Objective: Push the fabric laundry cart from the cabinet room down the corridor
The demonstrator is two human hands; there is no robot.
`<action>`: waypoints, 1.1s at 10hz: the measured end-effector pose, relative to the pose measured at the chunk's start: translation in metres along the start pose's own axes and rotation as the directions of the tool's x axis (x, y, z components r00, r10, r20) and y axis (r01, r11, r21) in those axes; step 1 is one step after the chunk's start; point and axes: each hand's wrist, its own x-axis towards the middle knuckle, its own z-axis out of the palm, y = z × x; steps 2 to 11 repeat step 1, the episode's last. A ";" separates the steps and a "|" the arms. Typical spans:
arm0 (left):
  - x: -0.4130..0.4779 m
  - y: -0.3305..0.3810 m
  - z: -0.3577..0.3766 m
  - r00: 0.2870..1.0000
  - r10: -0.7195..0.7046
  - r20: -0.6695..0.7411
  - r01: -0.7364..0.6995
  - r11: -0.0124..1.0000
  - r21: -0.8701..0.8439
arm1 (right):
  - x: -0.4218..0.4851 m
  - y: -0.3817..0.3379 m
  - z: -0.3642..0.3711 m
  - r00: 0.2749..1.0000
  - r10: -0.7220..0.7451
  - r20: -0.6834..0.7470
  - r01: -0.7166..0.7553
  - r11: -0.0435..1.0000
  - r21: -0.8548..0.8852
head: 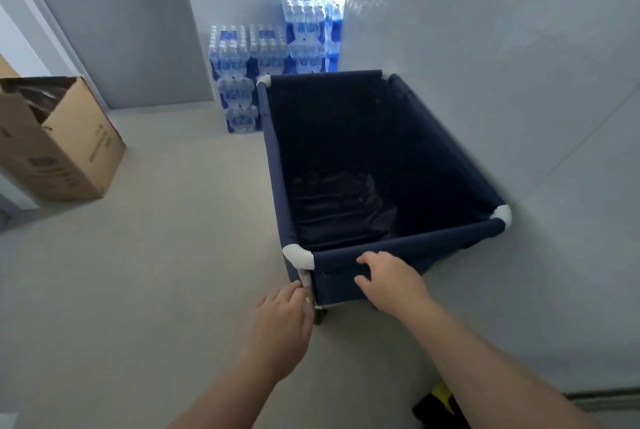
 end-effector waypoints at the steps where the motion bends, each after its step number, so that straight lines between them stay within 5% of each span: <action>1: 0.005 0.002 -0.031 0.992 0.028 -0.122 -0.026 1.000 0.014 | -0.032 -0.016 -0.013 0.981 -0.070 -0.180 0.103 0.978 0.183; 11: 0.005 0.002 -0.031 0.992 0.028 -0.122 -0.026 1.000 0.014 | -0.032 -0.016 -0.013 0.981 -0.070 -0.180 0.103 0.978 0.183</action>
